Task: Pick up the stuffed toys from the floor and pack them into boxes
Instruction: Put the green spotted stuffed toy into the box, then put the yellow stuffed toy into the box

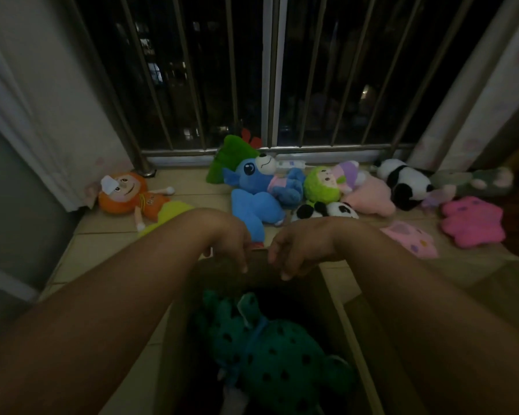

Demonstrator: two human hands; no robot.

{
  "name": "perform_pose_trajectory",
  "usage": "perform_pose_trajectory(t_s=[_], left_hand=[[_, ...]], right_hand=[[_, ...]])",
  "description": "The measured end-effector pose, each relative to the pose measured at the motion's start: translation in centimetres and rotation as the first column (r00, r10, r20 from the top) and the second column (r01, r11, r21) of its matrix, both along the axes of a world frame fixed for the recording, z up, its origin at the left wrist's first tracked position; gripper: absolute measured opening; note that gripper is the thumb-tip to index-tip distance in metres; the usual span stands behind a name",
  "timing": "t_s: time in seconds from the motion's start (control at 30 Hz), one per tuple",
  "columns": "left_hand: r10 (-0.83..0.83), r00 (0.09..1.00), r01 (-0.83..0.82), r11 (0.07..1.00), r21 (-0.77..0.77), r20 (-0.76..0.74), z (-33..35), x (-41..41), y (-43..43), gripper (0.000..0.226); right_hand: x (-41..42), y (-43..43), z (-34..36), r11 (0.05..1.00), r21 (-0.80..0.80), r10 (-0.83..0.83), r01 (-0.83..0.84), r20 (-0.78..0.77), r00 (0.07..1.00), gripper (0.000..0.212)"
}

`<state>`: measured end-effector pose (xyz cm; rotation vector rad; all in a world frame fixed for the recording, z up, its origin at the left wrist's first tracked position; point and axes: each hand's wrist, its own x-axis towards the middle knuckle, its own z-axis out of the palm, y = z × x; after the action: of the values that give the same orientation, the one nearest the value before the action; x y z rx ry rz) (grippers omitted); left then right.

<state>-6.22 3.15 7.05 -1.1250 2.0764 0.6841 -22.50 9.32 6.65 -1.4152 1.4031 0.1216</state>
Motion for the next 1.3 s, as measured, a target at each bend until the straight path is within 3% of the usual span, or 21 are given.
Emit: perform_pose_trajectory(t_s=[0.13,0.27,0.43,0.8,1.3], left_hand=[[-0.056,0.986,0.007,0.955,-0.298,-0.155,-1.4,-0.3,-0.2,0.045],[0.024,0.962,-0.129,0.918,-0.376,-0.271,-2.7,0.0,-1.1,0.042],[0.113,0.906,-0.294,0.860,-0.416,-0.407,-4.3,0.6,-1.8,0.039],[0.227,0.735,-0.576,0.705,-0.413,-0.639,-5.6,4.8,-3.4,0.038],[0.360,0.671,-0.678,0.651,-0.341,-0.649,-11.4,14.0,-7.6,0.045]], right_hand=[[0.3,-1.0,-0.3,0.951,-0.297,0.014,-0.083,-0.228,0.974,0.032],[0.2,-1.5,-0.8,0.887,-0.460,-0.131,0.048,-0.150,0.980,0.038],[0.1,-2.3,-1.5,0.809,-0.582,-0.205,0.088,-0.137,0.969,0.039],[3.2,-4.5,-3.3,0.738,-0.642,-0.292,0.208,-0.026,0.956,0.055],[11.3,-9.3,-7.3,0.793,-0.599,-0.196,0.111,-0.078,0.978,0.058]])
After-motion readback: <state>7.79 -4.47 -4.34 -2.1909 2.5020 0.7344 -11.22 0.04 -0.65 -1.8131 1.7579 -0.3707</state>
